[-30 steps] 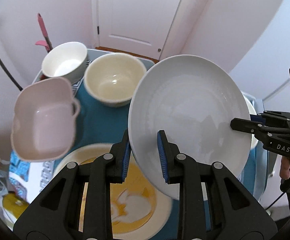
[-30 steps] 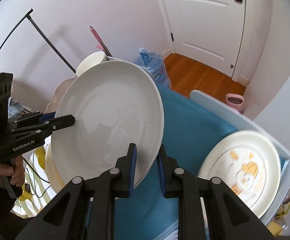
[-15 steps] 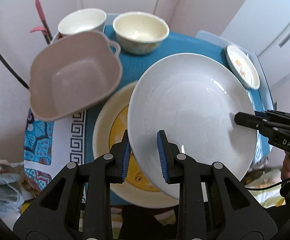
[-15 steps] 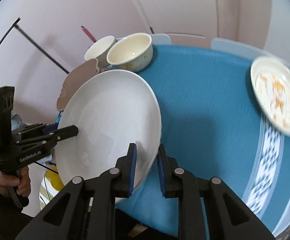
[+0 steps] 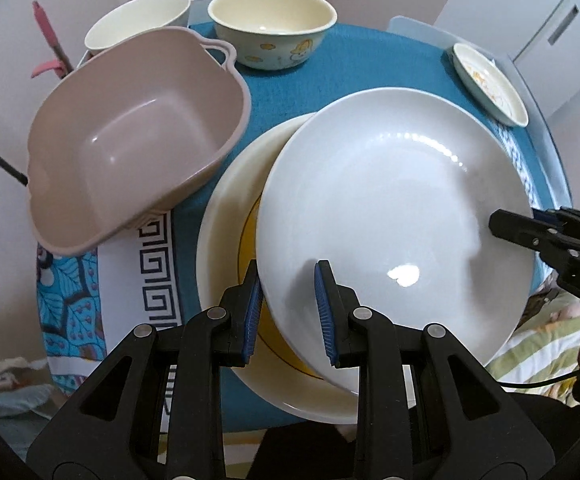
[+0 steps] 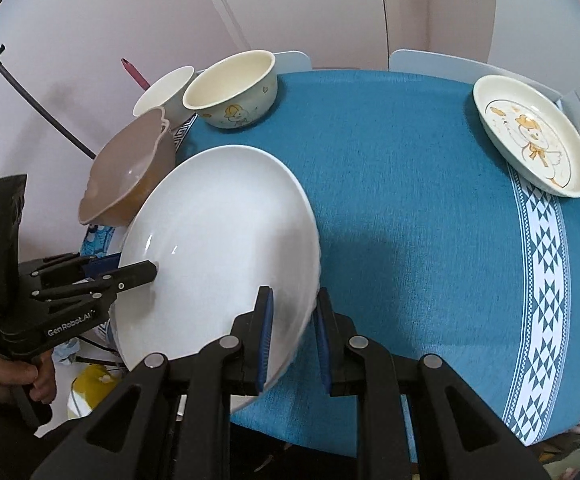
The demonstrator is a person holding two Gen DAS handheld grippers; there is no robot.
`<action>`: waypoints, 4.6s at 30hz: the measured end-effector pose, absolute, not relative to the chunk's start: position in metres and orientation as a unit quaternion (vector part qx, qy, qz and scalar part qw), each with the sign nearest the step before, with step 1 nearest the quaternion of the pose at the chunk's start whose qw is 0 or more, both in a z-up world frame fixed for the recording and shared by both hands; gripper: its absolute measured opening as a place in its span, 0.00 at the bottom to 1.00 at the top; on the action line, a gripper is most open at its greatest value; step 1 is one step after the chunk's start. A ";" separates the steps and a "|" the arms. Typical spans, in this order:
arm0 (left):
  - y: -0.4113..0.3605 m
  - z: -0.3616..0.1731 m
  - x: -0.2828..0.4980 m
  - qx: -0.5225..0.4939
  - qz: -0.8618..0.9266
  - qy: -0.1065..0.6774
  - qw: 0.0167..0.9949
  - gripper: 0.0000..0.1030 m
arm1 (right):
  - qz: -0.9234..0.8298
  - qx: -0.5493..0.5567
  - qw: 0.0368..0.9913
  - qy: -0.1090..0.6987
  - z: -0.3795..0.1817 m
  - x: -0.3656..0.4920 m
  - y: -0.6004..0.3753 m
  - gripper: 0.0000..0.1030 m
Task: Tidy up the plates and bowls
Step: 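Carry the white dish with both grippers and lower it onto the yellow plate, then open both grippers and move them to the small white duck plate, then grasp the rim of the small duck plate with both grippers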
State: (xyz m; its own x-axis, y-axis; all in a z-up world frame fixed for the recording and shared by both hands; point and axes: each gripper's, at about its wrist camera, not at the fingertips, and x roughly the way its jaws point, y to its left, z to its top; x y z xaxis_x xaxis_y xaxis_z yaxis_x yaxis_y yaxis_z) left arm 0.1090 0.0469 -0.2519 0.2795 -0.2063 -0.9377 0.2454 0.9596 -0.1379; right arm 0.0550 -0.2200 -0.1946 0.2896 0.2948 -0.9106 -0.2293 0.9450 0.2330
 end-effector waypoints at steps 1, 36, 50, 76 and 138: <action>0.046 -0.254 0.110 0.019 -0.141 0.585 0.798 0.22 | 0.160 0.026 0.803 0.573 -0.195 0.054 -0.219 0.18; -0.009 -0.264 0.102 0.231 -0.089 0.519 0.818 0.22 | 0.128 -0.109 0.806 0.567 -0.203 0.043 -0.185 0.18; 0.002 -0.260 0.084 0.241 -0.058 0.511 0.823 0.22 | 0.147 -0.119 0.806 0.561 -0.203 0.043 -0.179 0.18; -0.012 -0.113 0.091 0.114 -0.184 0.368 0.904 1.00 | 0.087 0.042 0.883 0.459 -0.096 0.031 -0.253 1.00; -0.301 -0.291 0.365 0.103 -0.343 0.548 0.756 0.19 | -0.076 0.309 0.824 0.470 -0.235 0.163 -0.494 0.14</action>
